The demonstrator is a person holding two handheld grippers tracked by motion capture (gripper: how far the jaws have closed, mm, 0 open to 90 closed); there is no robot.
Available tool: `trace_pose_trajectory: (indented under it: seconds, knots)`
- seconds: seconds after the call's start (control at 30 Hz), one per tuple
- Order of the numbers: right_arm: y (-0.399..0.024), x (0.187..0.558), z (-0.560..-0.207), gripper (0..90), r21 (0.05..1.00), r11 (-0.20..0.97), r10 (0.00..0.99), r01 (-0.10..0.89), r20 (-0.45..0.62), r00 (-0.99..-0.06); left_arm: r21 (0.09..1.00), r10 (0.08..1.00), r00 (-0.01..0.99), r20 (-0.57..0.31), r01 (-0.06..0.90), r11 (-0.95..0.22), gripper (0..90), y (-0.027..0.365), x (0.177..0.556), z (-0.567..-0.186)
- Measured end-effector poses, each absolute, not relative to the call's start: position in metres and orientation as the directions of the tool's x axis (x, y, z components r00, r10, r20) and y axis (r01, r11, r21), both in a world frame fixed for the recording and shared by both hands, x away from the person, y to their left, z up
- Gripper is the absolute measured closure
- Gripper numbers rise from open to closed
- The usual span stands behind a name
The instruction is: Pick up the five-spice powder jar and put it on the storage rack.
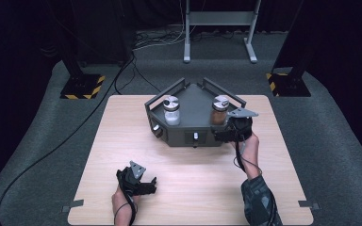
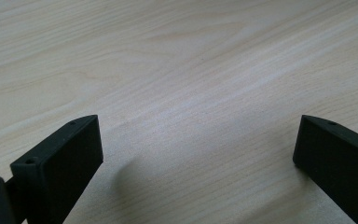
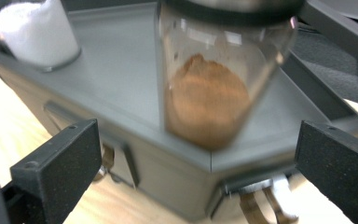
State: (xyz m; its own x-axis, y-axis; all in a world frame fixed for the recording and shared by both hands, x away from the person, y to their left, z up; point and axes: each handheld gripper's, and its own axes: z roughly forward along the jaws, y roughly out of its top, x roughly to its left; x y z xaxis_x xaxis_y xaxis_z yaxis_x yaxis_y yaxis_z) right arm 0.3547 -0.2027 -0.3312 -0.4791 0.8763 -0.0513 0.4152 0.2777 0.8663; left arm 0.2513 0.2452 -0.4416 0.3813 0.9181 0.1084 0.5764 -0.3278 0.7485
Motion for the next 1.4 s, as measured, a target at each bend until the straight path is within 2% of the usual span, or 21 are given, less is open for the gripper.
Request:
trace_pose_trajectory:
  seconds: [0.27,0.87,1.07,1.4]
  knots:
    - [-0.216,0.324,-0.359,0.0,0.859,0.274,0.884,0.431,-0.05,-0.464,0.748,0.918,0.381,0.108,0.577,-0.327,0.9,0.245,0.251,-0.442]
    - [-0.264,0.269,-0.428,0.1,0.799,0.24,0.904,0.551,0.023,-0.427,0.749,0.919,0.378,0.112,0.575,-0.328,0.8,0.244,0.251,-0.442]
    - [-0.267,0.259,-0.439,0.0,0.8,0.241,0.912,0.549,0.006,-0.41,0.749,0.919,0.377,0.11,0.576,-0.326,0.8,0.244,0.251,-0.442]
    - [-0.279,0.258,-0.443,0.0,0.806,0.203,0.912,0.555,0.05,-0.406,0.748,0.92,0.376,0.106,0.58,-0.323,0.7,0.244,0.252,-0.442]
